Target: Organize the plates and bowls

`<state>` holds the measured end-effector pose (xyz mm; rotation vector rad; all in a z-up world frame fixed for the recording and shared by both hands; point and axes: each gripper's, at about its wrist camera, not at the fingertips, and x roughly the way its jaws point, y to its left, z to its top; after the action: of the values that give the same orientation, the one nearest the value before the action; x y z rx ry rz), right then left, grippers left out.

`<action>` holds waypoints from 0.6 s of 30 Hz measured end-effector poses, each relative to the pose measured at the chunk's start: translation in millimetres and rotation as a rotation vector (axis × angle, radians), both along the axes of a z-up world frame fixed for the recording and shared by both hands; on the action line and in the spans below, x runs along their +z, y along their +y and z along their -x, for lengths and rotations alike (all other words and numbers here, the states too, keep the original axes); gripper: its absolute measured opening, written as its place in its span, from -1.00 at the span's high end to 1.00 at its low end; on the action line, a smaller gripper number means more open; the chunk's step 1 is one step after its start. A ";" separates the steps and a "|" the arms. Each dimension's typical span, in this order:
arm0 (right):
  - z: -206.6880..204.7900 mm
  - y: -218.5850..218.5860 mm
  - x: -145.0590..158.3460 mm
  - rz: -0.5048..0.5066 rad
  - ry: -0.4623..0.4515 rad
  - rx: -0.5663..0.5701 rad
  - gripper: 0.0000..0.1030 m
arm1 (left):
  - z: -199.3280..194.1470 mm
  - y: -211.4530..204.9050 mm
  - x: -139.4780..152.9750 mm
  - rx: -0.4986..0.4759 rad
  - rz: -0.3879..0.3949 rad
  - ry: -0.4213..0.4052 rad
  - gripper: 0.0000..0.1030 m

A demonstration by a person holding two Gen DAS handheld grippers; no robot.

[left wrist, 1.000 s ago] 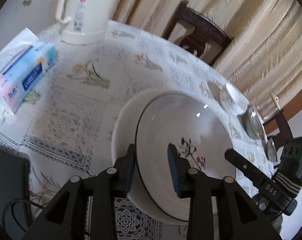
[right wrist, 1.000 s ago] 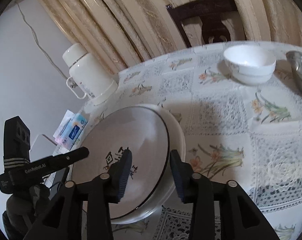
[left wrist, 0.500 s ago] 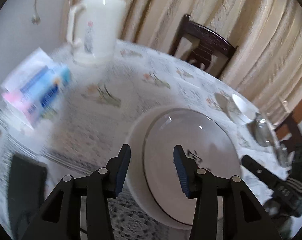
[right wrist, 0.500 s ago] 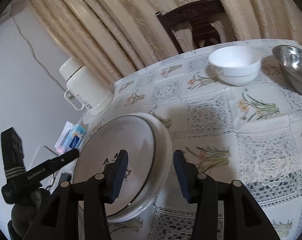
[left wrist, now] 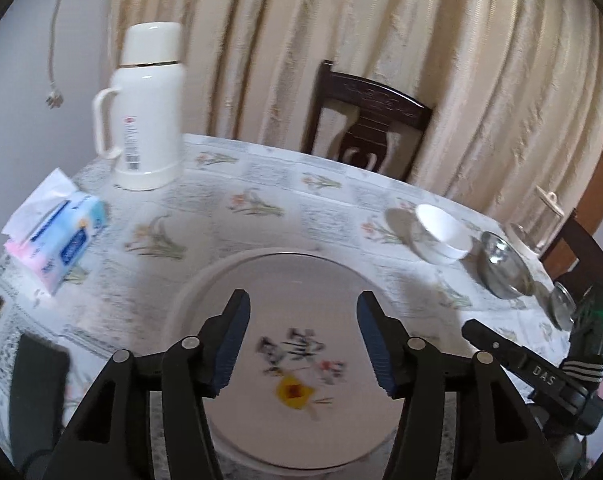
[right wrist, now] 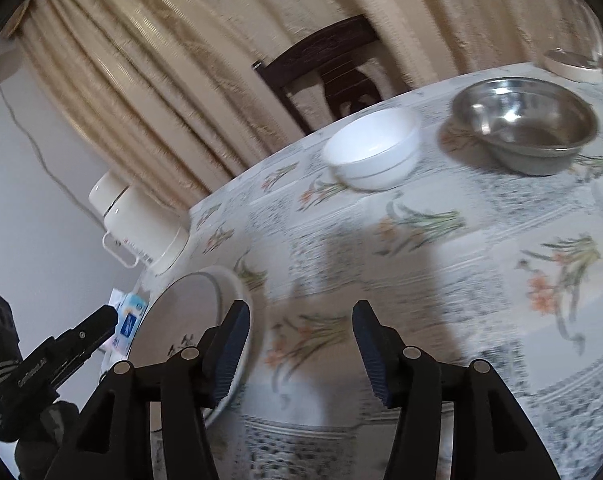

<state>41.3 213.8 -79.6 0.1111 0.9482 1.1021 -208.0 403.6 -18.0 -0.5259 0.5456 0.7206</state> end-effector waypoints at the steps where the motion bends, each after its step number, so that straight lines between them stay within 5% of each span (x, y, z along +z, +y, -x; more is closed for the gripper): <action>1: -5.8 -6.1 0.1 -0.004 0.002 -0.015 -0.11 | -5.8 -4.0 0.8 -0.011 0.001 -0.001 -0.11; 18: -113.1 -128.6 7.5 -0.027 -0.036 -0.335 -0.18 | -132.3 -88.7 -17.9 -0.217 0.063 0.044 -0.13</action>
<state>154.3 85.1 -72.1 0.2620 0.8467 0.8043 -75.7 314.9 -35.8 -0.5016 0.6570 0.5106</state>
